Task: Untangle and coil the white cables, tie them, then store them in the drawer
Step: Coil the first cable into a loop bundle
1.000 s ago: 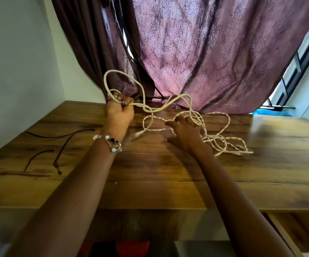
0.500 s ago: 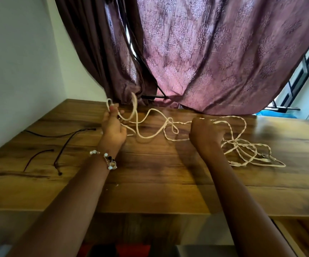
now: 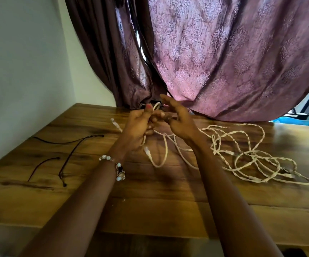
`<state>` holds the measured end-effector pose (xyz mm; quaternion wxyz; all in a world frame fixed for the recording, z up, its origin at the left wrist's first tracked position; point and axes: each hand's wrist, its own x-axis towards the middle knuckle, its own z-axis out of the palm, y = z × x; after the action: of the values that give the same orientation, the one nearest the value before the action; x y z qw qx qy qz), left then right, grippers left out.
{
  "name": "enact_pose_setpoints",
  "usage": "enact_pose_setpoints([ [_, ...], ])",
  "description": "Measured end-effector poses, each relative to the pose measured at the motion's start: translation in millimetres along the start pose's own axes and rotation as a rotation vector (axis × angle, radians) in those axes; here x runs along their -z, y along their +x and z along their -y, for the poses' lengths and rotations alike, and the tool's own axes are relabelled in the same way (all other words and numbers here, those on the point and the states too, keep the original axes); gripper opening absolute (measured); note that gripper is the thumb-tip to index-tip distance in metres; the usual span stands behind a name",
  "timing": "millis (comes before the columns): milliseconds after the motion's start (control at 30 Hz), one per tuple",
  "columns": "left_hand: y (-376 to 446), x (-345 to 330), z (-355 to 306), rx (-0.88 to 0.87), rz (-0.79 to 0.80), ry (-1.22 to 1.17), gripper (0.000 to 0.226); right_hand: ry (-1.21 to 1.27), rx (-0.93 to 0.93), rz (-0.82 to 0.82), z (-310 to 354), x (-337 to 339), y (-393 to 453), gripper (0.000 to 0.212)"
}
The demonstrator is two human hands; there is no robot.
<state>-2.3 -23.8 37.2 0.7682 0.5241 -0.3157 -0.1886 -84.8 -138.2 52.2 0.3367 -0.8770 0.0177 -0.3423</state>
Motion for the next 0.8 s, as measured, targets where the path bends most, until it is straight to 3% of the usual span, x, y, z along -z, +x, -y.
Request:
enact_pose_setpoints([
  [100, 6.6, 3.5, -7.3, 0.019, 0.042, 0.098, 0.046, -0.082, 0.144, -0.053, -16.9, -5.1, -0.2, 0.056],
  [233, 14.1, 13.7, -12.5, 0.083, 0.108, 0.11, 0.039, 0.198, -0.027, -0.143, -27.7, -10.7, -0.7, 0.018],
  [367, 15.0, 32.7, -12.0, 0.069, 0.325, 0.195, 0.028, 0.475, -0.15, -0.444, -49.5, -4.3, 3.6, 0.024],
  [467, 19.8, 39.8, -4.1, -0.03, 0.359, 0.314, 0.02, 0.613, -0.184, -0.592, -54.3, 0.8, 11.6, 0.011],
  [533, 23.2, 43.9, 2.7, -0.094, 0.388, 0.425, 0.019, 0.687, -0.193, -0.696, -52.9, 3.6, 18.0, 0.014],
  [600, 25.4, 46.6, 10.1, -0.13, 0.425, 0.43, 0.014, 0.628, -0.218, -0.767, -52.3, 1.8, 23.8, 0.021],
  [667, 24.4, 45.8, 16.6, -0.139, 0.429, 0.279, 0.011, 0.534, -0.3, -0.76, -58.2, -6.2, 25.5, 0.024],
  [800, 24.2, 41.0, 16.3, -0.166, 0.338, -0.126, 0.028, -0.005, -0.301, -0.514, -76.2, -21.1, 24.6, 0.033],
])
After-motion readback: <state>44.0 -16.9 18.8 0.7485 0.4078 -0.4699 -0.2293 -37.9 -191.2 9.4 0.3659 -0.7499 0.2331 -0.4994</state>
